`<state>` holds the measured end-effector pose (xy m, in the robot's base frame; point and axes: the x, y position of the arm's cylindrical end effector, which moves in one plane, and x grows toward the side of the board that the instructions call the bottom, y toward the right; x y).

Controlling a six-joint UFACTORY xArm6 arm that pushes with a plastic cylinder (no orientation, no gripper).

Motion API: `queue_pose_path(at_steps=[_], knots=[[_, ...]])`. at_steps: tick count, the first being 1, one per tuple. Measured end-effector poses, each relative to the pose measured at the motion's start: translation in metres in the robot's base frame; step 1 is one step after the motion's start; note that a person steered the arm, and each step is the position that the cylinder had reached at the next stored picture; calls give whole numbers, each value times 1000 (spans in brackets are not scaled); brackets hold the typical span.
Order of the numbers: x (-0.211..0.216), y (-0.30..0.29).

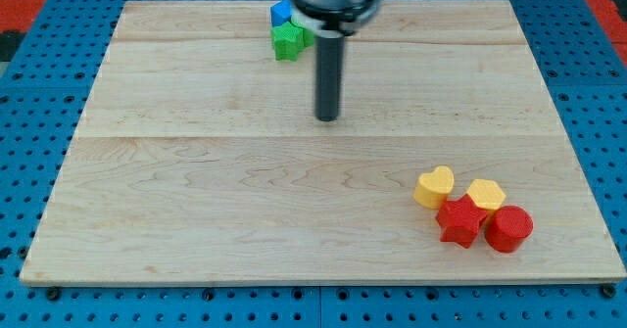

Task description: Push the blue triangle towards the top right

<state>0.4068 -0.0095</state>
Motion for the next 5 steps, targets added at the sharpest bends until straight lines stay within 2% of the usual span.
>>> queue_pose_path(at_steps=[1, 2, 3, 5], knots=[[-51, -66], [-85, -81], [-111, -69], [-118, -69]])
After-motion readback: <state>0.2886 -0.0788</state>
